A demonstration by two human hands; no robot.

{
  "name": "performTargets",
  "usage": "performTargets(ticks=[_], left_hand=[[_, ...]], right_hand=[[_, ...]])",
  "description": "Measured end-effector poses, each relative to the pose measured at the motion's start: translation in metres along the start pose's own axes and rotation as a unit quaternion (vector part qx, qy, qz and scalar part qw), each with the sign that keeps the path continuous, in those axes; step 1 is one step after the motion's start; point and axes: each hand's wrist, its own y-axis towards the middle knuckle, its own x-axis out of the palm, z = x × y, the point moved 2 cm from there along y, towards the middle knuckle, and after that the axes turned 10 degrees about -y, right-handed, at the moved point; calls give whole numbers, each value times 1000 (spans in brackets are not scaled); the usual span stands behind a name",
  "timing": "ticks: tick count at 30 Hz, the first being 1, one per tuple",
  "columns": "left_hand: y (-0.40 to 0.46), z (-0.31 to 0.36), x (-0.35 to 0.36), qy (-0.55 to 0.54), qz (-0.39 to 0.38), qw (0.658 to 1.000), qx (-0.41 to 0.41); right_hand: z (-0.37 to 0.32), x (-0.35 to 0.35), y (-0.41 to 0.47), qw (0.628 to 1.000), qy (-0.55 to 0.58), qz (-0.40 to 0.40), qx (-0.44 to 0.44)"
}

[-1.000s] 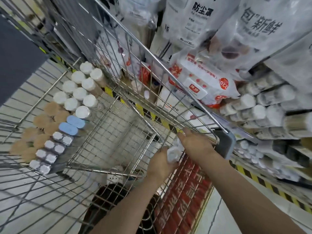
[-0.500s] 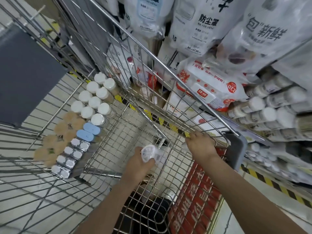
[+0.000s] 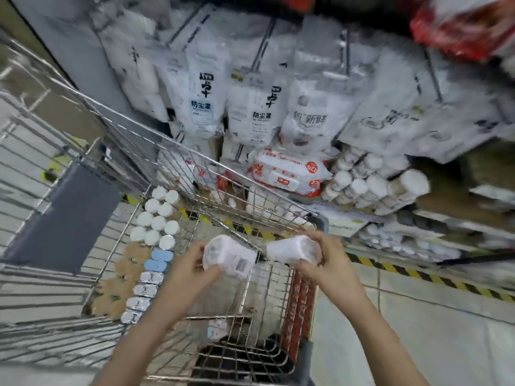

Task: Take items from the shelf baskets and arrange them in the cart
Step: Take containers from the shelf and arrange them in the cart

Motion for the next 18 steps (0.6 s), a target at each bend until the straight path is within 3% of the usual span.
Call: performTargets(ticks=[6,9,14,18], left_hand=[[-52,66,2,-71,-29,994,74],[-59,82,10,-119,-12,992,28],[-77,120,40,-104,-24,993,52],[-113,147,82,-75,-64,988,122]], right_hand=[[-15,-53,-88,984,145,96,29],[-10,-76,-122,973,177,150,17],[11,-115,-170,955,214,207,0],[38,-147,-202,947,229,226,-14]])
